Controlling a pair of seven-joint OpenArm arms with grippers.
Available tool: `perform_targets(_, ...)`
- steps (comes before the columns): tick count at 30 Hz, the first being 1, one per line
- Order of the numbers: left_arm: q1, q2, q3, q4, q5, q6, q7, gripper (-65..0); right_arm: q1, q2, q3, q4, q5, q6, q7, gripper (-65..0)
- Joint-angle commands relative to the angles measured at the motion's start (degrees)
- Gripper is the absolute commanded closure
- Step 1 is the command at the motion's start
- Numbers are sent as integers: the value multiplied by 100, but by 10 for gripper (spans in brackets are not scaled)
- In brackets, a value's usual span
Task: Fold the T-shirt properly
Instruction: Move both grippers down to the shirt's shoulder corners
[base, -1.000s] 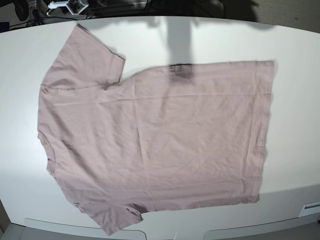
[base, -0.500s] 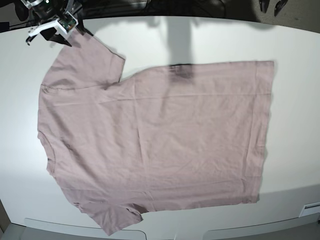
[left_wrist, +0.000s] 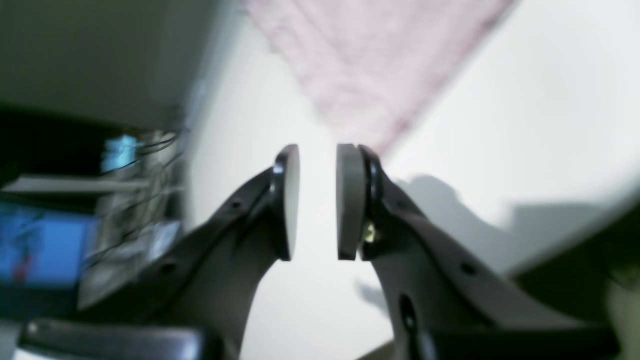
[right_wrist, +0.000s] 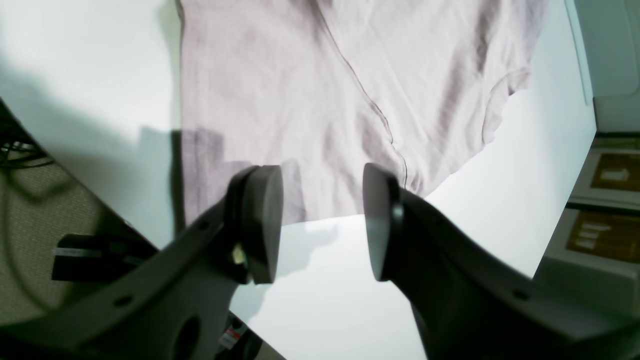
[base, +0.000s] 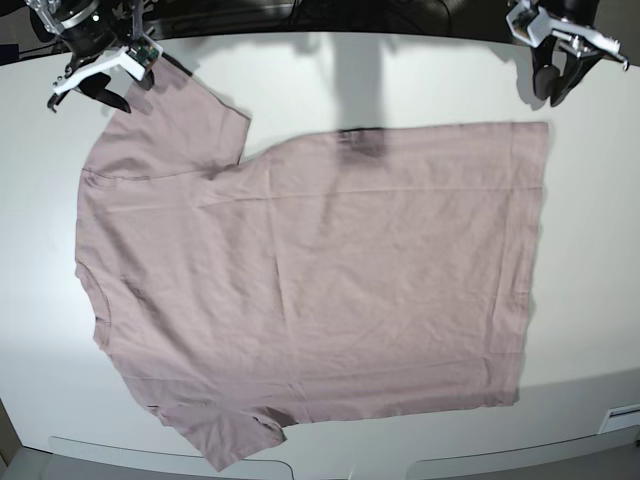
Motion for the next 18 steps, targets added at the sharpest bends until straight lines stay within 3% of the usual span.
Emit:
perform_targets(1,63,-177,-28,92,-2,-168,-22,-120,-46,42,39,101,-13,-52,66,-267)
perform_targets(3,35,-404,-28,87,0,-693,-24,-132,-46,42,39,101,-13,-55,63,-267)
perform_targets(4,17,-496,-28,87,0,-778,-22,-150,-46,42,39,101,-11,-55,63,-267)
perform_targets(8,-190,-697,-28,87,-208,-807,17,-220,-46,39,39,101,31,-55,63,-268)
perform_targets(11,-461,-710,-28,85,-640,-1217,24,-220,-46,39,39,101,28,-55,63,-268)
perform_targets(18,-903,-968,339,74,-625,-1252,608,-220,-44,42,39,107,26,-57,66,-268)
